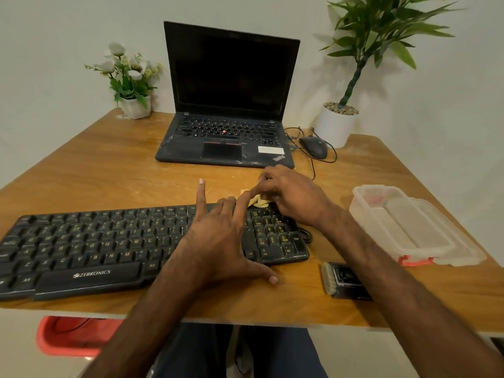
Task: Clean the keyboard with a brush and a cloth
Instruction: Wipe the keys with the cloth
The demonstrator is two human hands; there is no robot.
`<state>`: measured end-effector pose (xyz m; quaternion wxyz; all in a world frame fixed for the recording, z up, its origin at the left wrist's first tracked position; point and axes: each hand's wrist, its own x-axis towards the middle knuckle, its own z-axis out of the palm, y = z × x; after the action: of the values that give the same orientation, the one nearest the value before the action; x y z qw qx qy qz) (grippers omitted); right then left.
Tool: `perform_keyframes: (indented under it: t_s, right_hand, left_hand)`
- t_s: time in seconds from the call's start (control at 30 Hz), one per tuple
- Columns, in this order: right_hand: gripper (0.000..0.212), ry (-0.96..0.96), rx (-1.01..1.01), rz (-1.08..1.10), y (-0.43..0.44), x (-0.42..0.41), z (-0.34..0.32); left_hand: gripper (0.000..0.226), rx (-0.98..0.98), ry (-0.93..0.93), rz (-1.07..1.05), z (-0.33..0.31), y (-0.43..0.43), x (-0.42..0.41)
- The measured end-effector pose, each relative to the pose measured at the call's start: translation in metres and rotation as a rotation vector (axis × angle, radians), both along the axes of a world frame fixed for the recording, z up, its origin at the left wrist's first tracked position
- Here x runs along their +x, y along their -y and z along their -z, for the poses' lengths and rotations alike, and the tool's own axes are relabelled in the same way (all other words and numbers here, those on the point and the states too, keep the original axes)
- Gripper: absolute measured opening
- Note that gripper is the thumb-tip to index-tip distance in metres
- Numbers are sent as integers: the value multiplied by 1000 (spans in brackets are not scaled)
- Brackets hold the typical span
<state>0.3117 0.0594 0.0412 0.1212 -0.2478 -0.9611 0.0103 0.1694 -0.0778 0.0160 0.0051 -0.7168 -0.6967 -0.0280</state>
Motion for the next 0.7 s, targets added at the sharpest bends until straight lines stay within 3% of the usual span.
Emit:
perform_keyframes:
  t_s: [0.37, 0.53, 0.7]
  right_hand:
    - [26, 27, -18, 101, -6, 22, -6]
    - [21, -28, -39, 16, 10, -8, 0]
    - [26, 1, -10, -80, 6, 18, -2]
  left_hand:
    - [148, 24, 33, 22, 3, 2, -1]
    - [150, 20, 67, 19, 2, 4, -1]
    - [147, -12, 130, -12, 0, 8, 0]
